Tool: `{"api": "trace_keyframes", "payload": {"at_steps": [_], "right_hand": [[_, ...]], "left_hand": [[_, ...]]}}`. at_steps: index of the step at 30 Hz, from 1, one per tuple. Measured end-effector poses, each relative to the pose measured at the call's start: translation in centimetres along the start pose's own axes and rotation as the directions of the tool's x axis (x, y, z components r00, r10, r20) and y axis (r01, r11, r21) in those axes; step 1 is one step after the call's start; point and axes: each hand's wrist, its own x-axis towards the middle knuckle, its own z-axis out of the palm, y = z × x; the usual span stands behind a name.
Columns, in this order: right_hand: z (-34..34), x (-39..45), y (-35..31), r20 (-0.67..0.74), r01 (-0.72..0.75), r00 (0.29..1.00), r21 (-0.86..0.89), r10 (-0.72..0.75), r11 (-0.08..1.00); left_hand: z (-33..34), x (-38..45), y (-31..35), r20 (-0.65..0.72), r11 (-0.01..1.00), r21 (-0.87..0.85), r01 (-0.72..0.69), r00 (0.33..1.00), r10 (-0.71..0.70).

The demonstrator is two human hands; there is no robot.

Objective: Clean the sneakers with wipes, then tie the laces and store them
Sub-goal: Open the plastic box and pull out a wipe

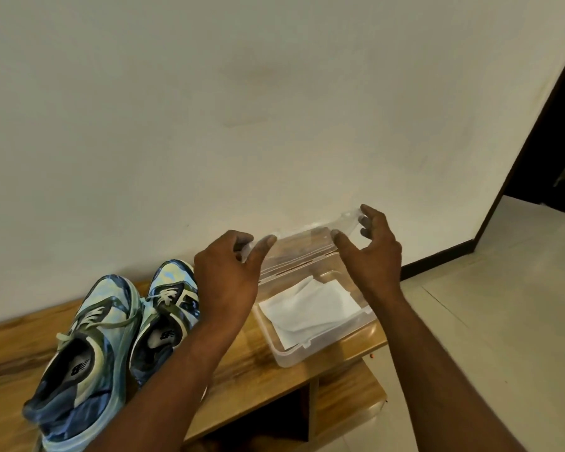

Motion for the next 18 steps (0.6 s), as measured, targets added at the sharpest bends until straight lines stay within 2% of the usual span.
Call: {"api": "trace_keyframes", "payload": {"at_steps": [5,10,13,18], "right_hand": [[0.8,0.2,-0.1,0.110,-0.086,0.991,0.054,0.080,0.995],[1.2,0.1,-0.4,0.204,-0.113,0.974,0.075,0.095,0.991],[1.1,0.2,0.0,0.239,-0.140,0.962,0.001,0.135,0.990],[0.8,0.6,0.5,0.279,-0.150,0.940,-0.175,0.195,0.973]], "left_hand": [[0.6,0.6,-0.5,0.068,0.982,0.121,0.147,0.985,-0.156],[1.8,0.8,-2.1,0.098,0.946,0.131,0.297,0.946,-0.310],[2.6,0.7,-3.7,0.131,0.928,0.156,0.338,0.924,-0.359],[2.8,0.3,-5.1,0.128,0.928,0.188,0.322,0.929,-0.348]]}}
